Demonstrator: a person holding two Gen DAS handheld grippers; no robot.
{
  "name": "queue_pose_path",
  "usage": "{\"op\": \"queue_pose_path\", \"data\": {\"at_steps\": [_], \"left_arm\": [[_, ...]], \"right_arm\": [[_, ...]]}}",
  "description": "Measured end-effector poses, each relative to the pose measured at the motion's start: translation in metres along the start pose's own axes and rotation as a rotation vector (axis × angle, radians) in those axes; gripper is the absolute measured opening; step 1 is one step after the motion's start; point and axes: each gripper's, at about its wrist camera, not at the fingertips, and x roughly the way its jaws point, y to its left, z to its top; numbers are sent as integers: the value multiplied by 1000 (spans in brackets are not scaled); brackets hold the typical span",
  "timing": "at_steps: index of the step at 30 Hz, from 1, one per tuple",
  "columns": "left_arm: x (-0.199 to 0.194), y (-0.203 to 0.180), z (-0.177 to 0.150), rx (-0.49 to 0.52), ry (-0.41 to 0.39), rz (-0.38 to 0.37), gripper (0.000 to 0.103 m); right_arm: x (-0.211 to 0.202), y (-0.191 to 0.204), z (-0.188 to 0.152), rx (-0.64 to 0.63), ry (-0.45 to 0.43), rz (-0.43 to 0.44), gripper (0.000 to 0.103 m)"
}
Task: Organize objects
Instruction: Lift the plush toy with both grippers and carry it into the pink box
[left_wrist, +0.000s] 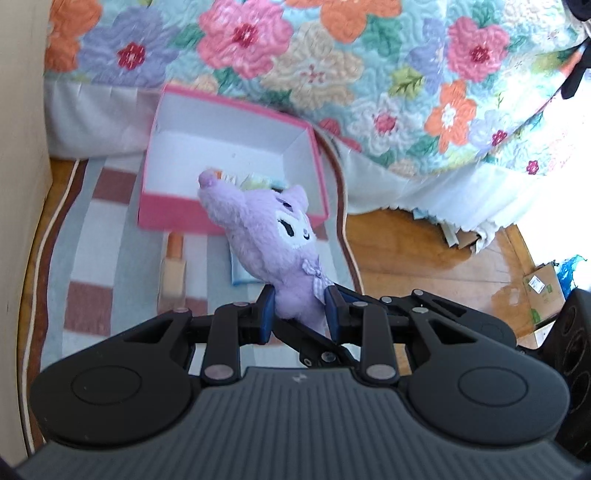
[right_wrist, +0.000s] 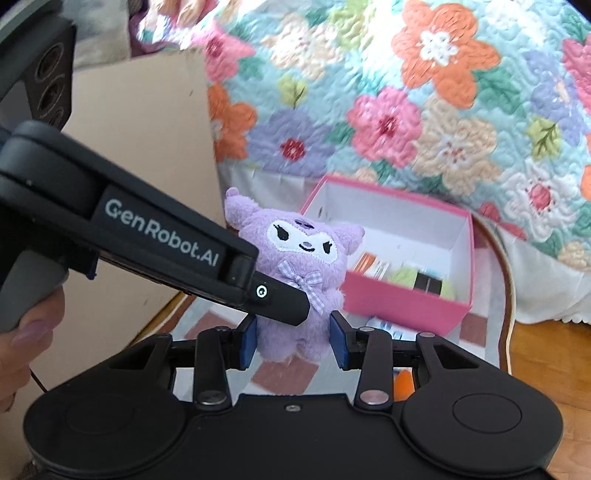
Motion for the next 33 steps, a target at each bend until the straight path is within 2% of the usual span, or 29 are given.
{"op": "queue_pose_path", "data": {"at_steps": [8, 16, 19, 30, 33], "left_arm": [[16, -10, 39, 35, -20, -18, 27], [58, -7, 88, 77, -1, -13, 27], [82, -2, 106, 74, 17, 12, 27], [180, 36, 142, 85, 91, 89, 27], [206, 53, 144, 49, 125, 64, 27]], "right_arm": [[13, -16, 26, 16, -41, -41, 45], [48, -47, 48, 45, -63, -77, 45], [70, -60, 54, 50, -49, -84, 45], [172, -115, 58, 246, 50, -13, 42], [198, -124, 52, 281, 101, -28, 42]]}}
